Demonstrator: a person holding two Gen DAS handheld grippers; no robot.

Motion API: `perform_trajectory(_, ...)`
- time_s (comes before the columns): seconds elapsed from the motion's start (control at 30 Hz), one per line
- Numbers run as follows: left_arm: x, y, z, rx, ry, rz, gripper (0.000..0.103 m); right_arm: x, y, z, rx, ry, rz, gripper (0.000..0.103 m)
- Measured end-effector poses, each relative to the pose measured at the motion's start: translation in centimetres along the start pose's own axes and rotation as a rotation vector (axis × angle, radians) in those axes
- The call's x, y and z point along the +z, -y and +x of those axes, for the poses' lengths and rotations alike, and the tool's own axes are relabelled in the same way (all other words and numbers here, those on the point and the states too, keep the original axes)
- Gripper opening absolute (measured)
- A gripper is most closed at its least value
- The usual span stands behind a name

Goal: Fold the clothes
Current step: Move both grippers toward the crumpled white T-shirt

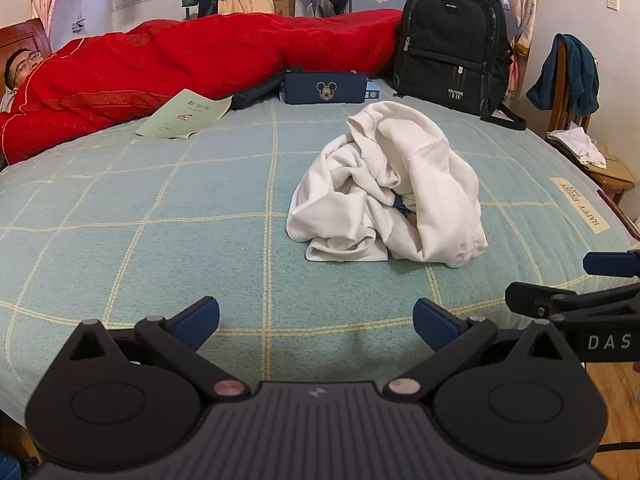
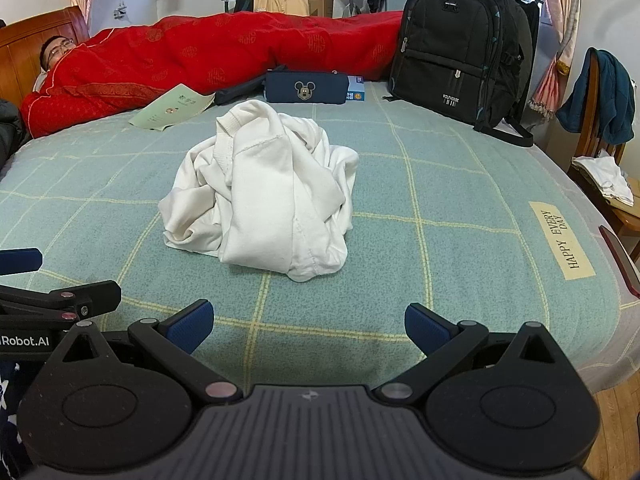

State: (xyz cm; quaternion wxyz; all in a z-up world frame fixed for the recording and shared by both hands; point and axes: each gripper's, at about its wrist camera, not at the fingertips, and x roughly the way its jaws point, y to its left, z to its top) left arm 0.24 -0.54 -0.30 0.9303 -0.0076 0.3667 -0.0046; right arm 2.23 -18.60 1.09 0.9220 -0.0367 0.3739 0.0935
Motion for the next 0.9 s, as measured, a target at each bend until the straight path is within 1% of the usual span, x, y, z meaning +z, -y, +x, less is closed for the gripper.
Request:
perform_trajectory(0.2,0.0,0.1,0.2,0.002,-0.005,0.001,0.102,-0.1,-0.1,0.1,-0.009,0.001,-0.006,0.103)
perform_trajectory(0.6,0.2,0.4,1.0,0.022,-0.021,0.009,0.102,-0.2,0.3,1.4,0.007,-0.036,0.002,0.103)
perform_trajectory(0.9,0.7,0.9,1.7,0.017,-0.007,0.033,0.102,0.2,0.8,2.6,0.010,-0.060,0.006,0.103)
